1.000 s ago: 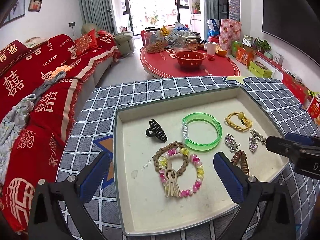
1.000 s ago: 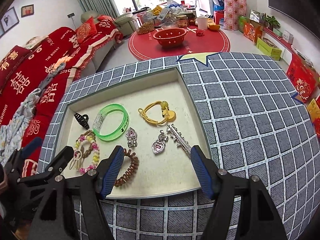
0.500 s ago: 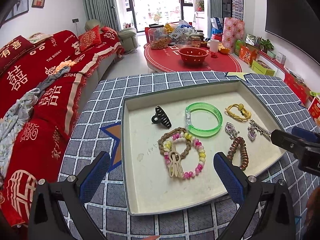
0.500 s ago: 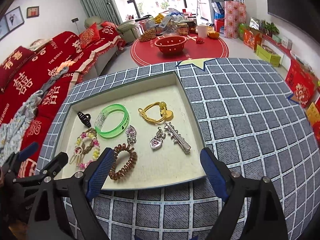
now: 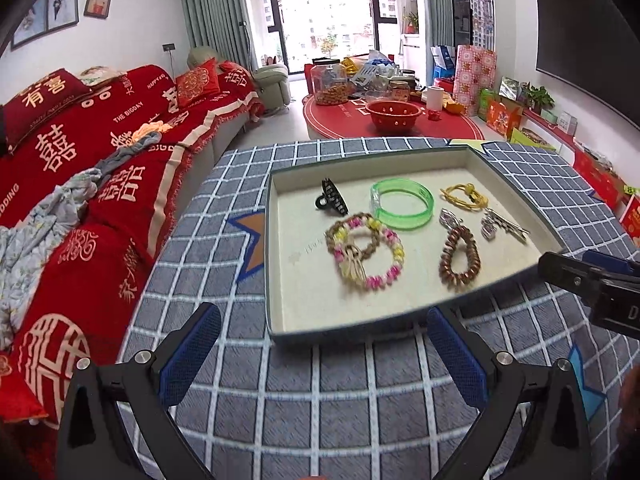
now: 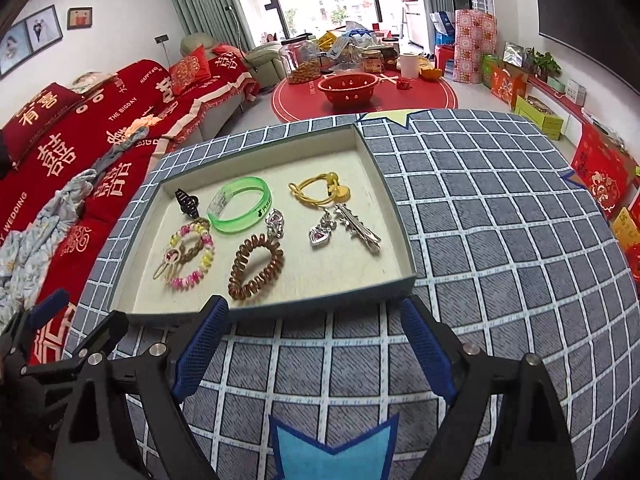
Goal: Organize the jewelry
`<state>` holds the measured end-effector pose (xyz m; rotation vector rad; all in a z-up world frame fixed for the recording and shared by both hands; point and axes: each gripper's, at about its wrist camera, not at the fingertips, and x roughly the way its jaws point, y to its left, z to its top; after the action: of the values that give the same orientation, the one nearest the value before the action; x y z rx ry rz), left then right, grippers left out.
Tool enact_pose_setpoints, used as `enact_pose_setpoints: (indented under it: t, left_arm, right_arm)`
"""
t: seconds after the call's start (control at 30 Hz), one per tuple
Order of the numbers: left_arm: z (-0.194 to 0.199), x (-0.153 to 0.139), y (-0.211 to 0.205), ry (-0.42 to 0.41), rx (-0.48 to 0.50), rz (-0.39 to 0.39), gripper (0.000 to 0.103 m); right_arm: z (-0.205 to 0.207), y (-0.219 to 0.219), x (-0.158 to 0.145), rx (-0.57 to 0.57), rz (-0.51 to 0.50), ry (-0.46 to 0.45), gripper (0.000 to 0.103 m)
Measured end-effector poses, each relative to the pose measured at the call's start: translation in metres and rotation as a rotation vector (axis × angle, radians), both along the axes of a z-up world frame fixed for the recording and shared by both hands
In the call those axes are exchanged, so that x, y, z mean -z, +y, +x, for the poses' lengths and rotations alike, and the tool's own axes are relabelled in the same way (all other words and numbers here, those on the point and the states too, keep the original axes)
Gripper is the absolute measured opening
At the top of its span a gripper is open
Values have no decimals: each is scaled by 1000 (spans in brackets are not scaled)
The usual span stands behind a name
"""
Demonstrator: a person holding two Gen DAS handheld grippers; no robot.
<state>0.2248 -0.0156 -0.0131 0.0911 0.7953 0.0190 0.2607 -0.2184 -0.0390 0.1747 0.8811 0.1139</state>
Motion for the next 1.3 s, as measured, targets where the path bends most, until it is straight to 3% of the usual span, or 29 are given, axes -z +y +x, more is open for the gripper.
enact_pose_setpoints:
  t: [0.23, 0.63, 1.3]
  left_arm:
    - [-25, 4, -1, -14, -19, -10, 103]
    - [-48, -4, 4, -81, -57, -41, 103]
    - [-48, 3, 12, -47, -91, -67, 103]
  right_arm:
    - [-23, -4, -1, 25, -30, -31, 90]
    - [-60, 14, -14, -5, -126, -172, 90]
    - [-62, 26, -15, -20, -135, -181, 90]
